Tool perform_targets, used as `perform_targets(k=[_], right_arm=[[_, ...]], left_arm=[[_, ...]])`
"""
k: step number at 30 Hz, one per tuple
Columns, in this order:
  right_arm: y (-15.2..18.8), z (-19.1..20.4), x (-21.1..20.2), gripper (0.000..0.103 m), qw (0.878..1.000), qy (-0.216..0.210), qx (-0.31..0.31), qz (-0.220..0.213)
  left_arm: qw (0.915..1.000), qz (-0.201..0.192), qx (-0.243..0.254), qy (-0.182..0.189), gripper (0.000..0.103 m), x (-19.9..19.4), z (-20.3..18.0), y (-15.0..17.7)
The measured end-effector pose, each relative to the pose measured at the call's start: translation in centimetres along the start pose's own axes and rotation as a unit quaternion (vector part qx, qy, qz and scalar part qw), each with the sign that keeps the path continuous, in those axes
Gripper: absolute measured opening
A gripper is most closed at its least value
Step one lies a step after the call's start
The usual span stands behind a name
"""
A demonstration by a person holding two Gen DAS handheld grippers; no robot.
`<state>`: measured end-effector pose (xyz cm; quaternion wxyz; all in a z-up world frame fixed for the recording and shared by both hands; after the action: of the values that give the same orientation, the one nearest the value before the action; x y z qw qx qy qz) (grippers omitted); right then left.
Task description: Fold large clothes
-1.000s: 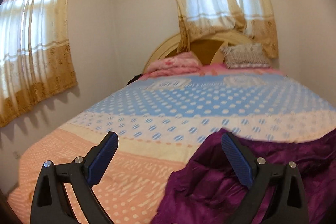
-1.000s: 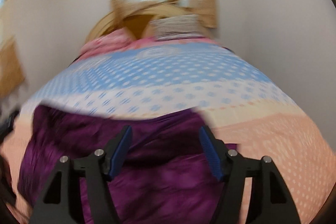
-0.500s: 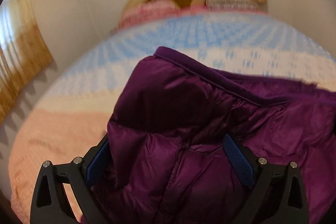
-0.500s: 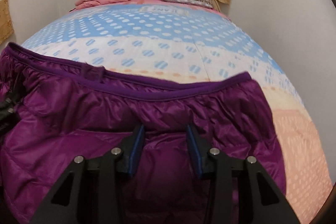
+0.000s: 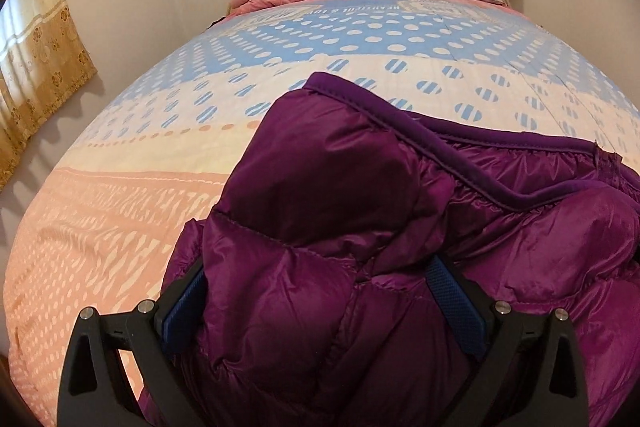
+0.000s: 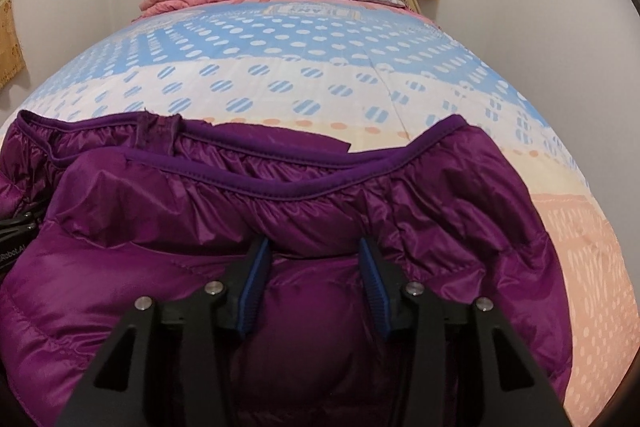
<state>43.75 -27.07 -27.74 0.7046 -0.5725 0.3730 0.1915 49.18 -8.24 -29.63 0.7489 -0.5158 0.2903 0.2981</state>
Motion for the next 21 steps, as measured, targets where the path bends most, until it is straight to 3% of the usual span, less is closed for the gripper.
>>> perform_targets(k=[13, 15, 17, 19, 21], right_arm=[[-0.1, 0.4, 0.5, 0.051, 0.999, 0.039, -0.025, 0.008], [-0.6, 0.3, -0.8, 0.051, 0.999, 0.037, -0.003, 0.006], [-1.5, 0.6, -3.3, 0.052, 0.999, 0.033, 0.028, -0.032], [-1.7, 2.2, -4.4, 0.055, 0.998, 0.022, 0.028, -0.046], [-1.5, 4.1, -4.6, 0.055, 0.999, 0.009, 0.019, -0.046]], left_arm=[[0.9998, 0.017, 0.012, -0.001, 0.102, -0.8, 0.7, -0.3], [0.9998, -0.017, -0.004, -0.008, 0.102, -3.1, 2.3, -0.8], [0.9980, -0.053, -0.028, -0.021, 0.102, -5.0, 4.1, -1.4], [0.9964, -0.061, -0.051, -0.029, 0.102, -5.3, 5.2, -1.6], [0.9973, -0.044, -0.053, -0.026, 0.102, -3.9, 5.0, -1.2]])
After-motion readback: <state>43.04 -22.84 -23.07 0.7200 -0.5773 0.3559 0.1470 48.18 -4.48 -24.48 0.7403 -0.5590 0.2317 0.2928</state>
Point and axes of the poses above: each gripper's, at about its wrist camera, not at the fingertips, and x roughly the way its jaws point, z to its left, y to its underside, the point moved 8 cm from there along x, roughly the way its jaws point, and after that the axes turned 13 degrees about x, right-handed, at the moved point
